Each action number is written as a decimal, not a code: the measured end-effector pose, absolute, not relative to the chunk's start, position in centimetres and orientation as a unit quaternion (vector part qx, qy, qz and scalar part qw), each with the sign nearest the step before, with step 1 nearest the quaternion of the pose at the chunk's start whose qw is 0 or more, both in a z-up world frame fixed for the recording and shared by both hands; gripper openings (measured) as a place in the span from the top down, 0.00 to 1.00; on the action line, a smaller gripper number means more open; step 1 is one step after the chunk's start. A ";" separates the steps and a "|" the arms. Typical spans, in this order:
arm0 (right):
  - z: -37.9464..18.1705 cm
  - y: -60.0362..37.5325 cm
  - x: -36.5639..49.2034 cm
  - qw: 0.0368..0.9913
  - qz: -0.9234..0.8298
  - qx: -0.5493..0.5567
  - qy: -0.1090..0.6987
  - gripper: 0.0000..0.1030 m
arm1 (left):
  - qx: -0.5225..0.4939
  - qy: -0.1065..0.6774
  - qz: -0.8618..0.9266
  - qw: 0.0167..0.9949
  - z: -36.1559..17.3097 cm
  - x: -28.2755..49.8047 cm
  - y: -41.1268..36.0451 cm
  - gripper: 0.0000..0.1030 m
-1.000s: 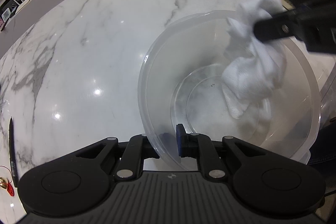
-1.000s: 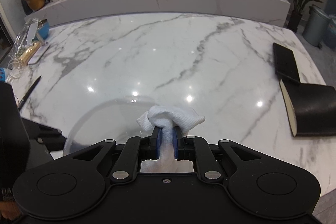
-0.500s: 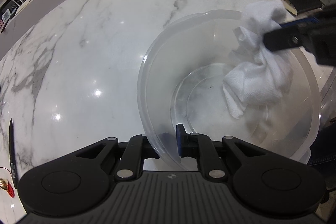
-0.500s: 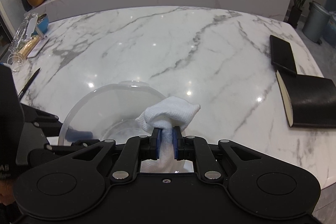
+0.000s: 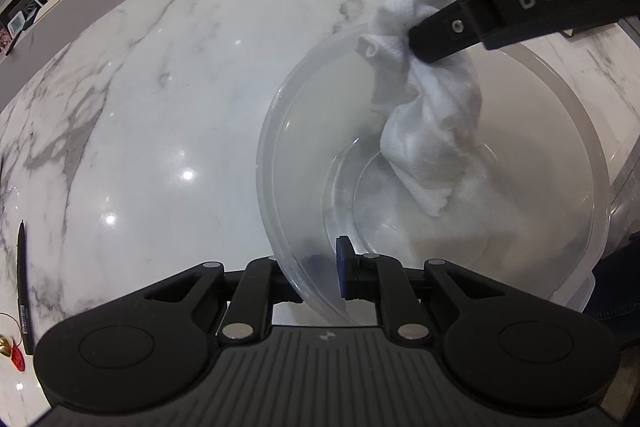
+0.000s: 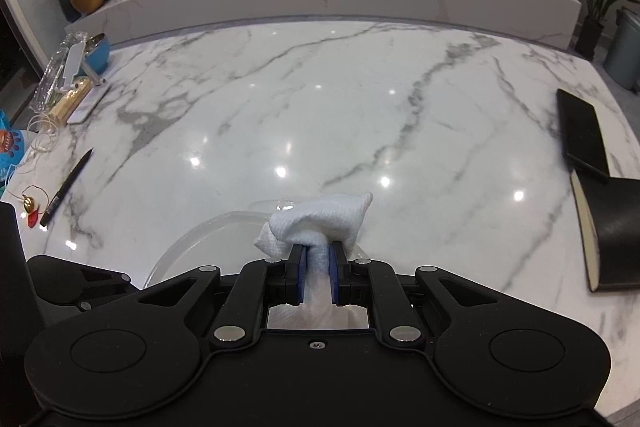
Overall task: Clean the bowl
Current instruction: 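Rub the white cloth along the inner wall with the right gripper while the left gripper holds the rim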
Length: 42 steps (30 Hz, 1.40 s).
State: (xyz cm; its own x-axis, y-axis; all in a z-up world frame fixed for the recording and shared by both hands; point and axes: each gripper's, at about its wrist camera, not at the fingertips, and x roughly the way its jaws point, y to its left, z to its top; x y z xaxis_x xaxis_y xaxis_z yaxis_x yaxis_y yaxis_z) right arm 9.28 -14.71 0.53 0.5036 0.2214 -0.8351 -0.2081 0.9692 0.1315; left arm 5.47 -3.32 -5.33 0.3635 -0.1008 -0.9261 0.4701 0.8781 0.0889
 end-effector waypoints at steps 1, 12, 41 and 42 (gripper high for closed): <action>0.5 -14.6 9.4 0.867 0.125 0.006 0.483 0.90 | 0.172 0.536 -0.176 0.807 -5.3 5.5 -3.3 0.88; 0.5 -15.4 8.5 0.868 0.107 0.002 0.485 0.90 | 0.173 0.535 -0.175 0.808 -5.4 5.6 -3.5 0.89; 0.8 -16.2 6.7 0.868 0.088 0.004 0.488 0.90 | 0.176 0.536 -0.176 0.807 -5.9 6.6 -3.0 0.89; 0.8 -16.1 6.9 0.869 0.089 0.004 0.487 0.90 | 0.176 0.536 -0.176 0.807 -5.9 6.5 -3.1 0.89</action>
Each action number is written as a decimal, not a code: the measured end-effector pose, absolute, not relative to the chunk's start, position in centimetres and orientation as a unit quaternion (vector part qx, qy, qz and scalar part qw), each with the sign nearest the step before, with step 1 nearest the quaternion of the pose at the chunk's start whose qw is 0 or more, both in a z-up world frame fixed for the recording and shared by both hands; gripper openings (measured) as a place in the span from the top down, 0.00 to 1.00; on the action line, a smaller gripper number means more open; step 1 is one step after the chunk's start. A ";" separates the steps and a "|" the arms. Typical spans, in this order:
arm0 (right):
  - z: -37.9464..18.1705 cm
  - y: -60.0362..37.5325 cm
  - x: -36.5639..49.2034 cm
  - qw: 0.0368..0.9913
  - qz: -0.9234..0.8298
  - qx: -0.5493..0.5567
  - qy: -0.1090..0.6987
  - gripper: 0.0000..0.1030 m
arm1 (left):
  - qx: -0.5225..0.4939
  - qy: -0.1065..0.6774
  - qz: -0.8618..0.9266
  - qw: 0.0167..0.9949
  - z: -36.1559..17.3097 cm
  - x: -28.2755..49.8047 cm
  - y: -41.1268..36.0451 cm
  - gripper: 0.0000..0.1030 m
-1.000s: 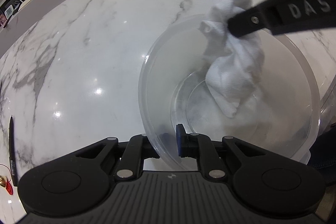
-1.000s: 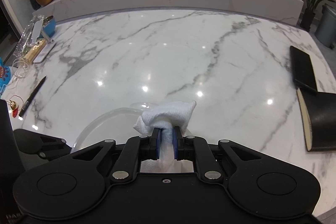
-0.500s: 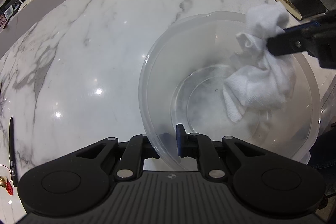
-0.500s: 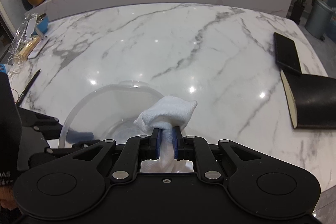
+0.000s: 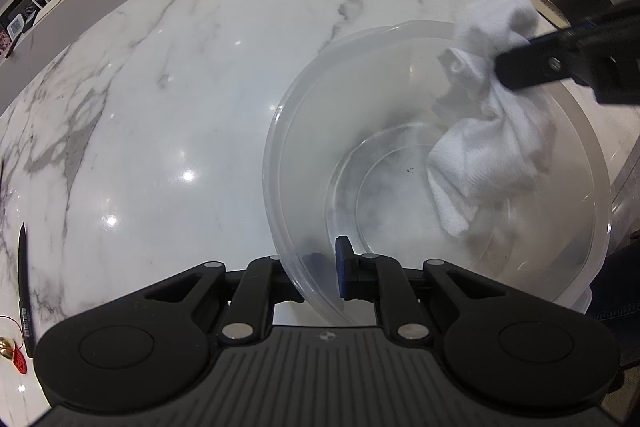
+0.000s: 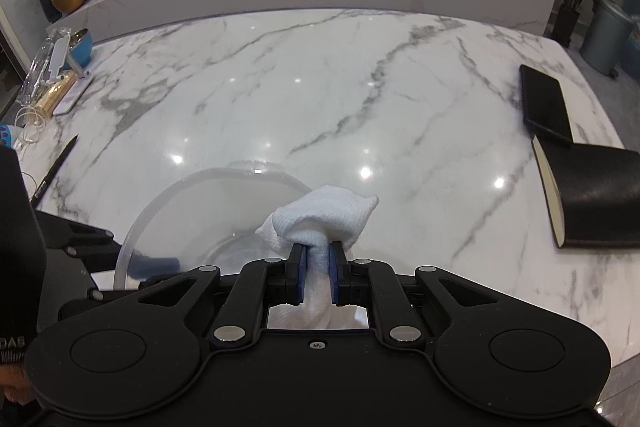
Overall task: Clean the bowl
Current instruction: 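Rub the white cloth along the inner wall with the right gripper while the left gripper holds the rim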
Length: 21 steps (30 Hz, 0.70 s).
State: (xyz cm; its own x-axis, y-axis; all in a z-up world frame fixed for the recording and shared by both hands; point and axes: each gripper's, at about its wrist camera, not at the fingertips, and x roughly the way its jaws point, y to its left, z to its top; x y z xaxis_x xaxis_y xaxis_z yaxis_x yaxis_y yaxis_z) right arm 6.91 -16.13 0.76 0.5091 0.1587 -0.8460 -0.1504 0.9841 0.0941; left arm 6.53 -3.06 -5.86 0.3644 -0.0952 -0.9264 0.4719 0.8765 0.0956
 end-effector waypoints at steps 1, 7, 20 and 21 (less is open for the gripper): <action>0.7 -16.0 7.1 0.869 0.090 0.004 0.487 0.90 | 0.176 0.536 -0.176 0.807 -5.9 6.5 -3.0 0.89; 0.6 -15.2 8.3 0.870 0.096 0.003 0.483 0.90 | 0.176 0.536 -0.176 0.807 -5.9 6.7 -3.1 0.89; 0.8 -15.9 7.5 0.871 0.089 0.006 0.483 0.90 | 0.171 0.537 -0.174 0.807 -6.1 7.2 -3.0 0.89; 0.8 -15.9 7.4 0.871 0.089 0.006 0.483 0.90 | 0.171 0.537 -0.174 0.807 -6.0 7.1 -3.1 0.89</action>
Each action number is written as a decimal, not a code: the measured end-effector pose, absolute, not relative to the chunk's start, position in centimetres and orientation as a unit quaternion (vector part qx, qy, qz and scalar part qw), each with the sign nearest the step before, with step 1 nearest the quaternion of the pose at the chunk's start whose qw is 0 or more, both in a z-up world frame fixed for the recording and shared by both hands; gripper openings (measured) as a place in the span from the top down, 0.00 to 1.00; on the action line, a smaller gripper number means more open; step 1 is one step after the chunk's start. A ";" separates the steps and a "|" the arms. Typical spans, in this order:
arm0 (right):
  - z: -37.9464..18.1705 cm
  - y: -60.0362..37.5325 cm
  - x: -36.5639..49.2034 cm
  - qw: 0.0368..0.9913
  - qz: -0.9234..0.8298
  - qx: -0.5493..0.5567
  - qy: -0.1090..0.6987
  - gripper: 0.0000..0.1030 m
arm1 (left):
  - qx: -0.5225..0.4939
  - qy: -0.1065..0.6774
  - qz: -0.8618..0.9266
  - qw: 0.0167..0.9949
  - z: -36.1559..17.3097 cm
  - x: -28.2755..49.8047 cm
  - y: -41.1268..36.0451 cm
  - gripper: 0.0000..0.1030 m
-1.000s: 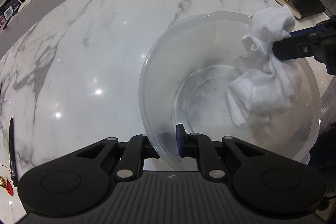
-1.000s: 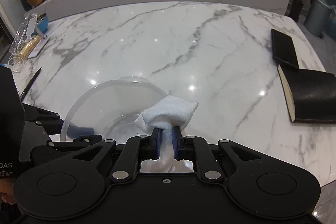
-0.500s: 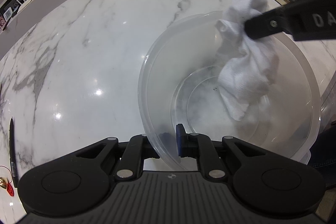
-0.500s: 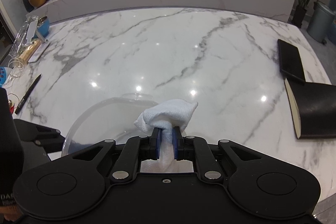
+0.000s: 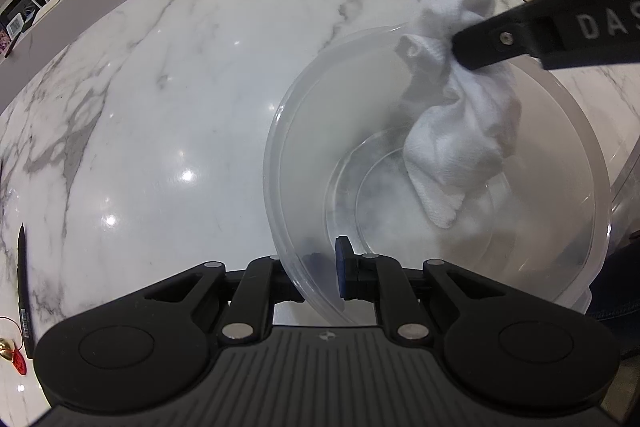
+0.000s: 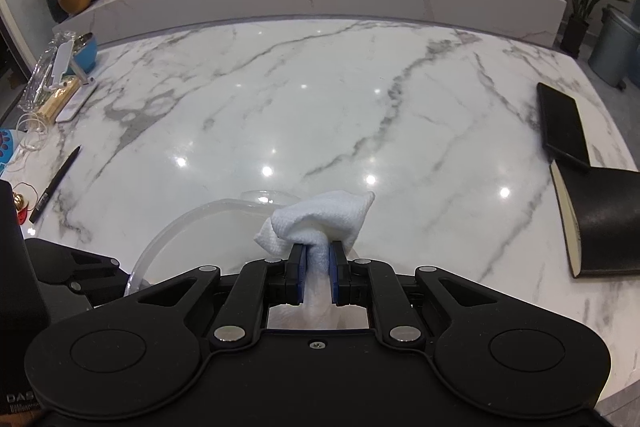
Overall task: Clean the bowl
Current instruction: 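Rub the white cloth along the inner wall with the right gripper while the left gripper holds the rim, then scrub the bowl's inner bottom with the cloth in the right gripper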
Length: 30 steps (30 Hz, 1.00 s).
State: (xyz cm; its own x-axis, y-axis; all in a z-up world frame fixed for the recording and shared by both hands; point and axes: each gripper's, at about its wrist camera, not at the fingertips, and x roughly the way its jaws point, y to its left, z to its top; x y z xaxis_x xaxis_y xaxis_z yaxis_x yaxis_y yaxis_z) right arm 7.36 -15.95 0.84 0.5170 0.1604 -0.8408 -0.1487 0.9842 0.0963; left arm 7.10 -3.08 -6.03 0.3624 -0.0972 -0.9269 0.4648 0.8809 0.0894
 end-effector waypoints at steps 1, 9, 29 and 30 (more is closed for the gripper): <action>0.9 -16.0 7.3 0.871 0.088 0.006 0.483 0.90 | 0.171 0.537 -0.174 0.808 -6.0 7.1 -3.1 0.89; 1.1 -16.6 6.4 0.871 0.083 0.008 0.484 0.90 | 0.176 0.535 -0.177 0.807 -6.2 6.9 -2.7 0.89; 1.4 -16.9 5.9 0.875 0.079 0.005 0.478 0.90 | 0.178 0.534 -0.176 0.807 -5.9 6.1 -3.3 0.89; 1.4 -16.9 6.0 0.875 0.080 0.005 0.478 0.90 | 0.178 0.534 -0.176 0.807 -5.9 6.1 -3.4 0.89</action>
State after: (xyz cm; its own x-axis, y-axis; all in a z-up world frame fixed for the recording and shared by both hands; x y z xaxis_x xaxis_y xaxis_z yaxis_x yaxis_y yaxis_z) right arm 5.97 -16.87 1.37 0.5305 0.1444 -0.8353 -0.1348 0.9872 0.0851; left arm 6.11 -3.36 -5.89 0.3669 -0.0938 -0.9255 0.4735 0.8752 0.0990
